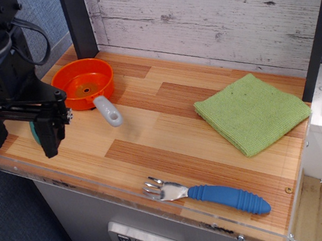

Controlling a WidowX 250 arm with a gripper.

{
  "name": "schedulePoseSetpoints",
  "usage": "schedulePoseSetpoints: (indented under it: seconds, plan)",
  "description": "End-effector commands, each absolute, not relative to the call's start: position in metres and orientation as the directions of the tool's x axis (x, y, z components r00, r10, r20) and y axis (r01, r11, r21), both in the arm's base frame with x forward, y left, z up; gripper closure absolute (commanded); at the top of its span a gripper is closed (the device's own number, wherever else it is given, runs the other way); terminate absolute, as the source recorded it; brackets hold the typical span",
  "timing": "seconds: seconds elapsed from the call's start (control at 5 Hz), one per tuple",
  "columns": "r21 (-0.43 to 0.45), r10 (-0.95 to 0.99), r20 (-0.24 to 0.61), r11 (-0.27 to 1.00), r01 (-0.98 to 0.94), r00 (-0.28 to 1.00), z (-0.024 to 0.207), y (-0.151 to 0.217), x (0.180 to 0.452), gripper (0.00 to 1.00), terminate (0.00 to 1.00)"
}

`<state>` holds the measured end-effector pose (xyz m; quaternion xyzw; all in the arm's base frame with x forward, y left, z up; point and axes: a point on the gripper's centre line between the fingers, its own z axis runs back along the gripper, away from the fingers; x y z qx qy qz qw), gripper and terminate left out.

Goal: Place the green towel to the right of the red pot

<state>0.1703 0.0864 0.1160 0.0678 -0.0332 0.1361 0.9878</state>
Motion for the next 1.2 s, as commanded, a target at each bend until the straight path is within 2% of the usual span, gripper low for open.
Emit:
schedulePoseSetpoints:
  seconds: [0.0,0.4,0.8,1.0]
  plan:
    - [0.125,0.264,0.084,0.954,-0.273,0.961,0.116,0.086,0.170,0.00,0.00]
    - [0.077,0.047,0.128,0.995,-0.058,0.991,0.123,0.035,0.225,0.00,0.00]
    - [0.094,-0.214,0.190,0.975,0.199,0.958,0.111,-0.029,0.290,0.00,0.00]
    - [0.107,-0.333,0.212,0.942,0.317,0.919,0.097,-0.046,0.315,0.00,0.00]
